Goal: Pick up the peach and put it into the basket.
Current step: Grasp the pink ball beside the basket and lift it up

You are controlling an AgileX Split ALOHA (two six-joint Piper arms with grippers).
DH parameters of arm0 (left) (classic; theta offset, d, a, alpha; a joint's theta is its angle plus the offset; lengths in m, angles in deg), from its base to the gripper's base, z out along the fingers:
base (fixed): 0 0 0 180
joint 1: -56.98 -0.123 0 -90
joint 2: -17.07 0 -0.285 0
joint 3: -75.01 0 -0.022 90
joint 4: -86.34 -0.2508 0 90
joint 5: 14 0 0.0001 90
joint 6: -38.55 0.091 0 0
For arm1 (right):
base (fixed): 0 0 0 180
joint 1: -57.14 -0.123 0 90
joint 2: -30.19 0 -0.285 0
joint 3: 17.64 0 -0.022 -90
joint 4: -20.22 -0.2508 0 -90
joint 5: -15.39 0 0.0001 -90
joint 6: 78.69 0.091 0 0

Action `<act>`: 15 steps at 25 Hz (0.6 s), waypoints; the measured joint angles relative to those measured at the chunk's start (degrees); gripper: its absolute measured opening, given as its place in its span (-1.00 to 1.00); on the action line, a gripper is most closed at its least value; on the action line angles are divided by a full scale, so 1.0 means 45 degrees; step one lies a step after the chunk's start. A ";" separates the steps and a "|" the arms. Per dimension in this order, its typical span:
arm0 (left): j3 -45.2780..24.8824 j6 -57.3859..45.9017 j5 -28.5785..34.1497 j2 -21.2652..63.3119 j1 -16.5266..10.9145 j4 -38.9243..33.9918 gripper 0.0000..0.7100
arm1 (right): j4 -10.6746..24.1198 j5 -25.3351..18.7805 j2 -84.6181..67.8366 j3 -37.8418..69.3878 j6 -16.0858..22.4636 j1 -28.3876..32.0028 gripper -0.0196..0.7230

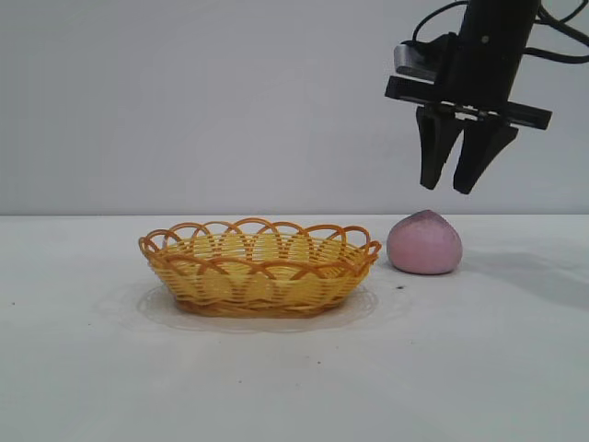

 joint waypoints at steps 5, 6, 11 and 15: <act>-0.0181 0.0351 0.0484 0.1278 0.0000 0.0191 0.12 | -0.0142 -0.0055 0.0107 0.0000 0.0000 0.0000 -0.24; -0.0181 0.0351 0.0505 0.1371 0.0000 0.0191 0.12 | -0.0142 -0.0026 0.0107 0.0000 0.0000 0.0000 -0.24; -0.0181 0.0515 0.0535 0.1588 0.0000 0.0209 0.12 | -0.0416 0.0000 0.0116 0.0000 -0.0058 -0.0033 -0.24; -0.0181 0.0619 0.0535 0.2342 0.0000 0.0209 0.12 | -0.0436 -0.0048 0.0145 0.0000 -0.0197 -0.0410 -0.24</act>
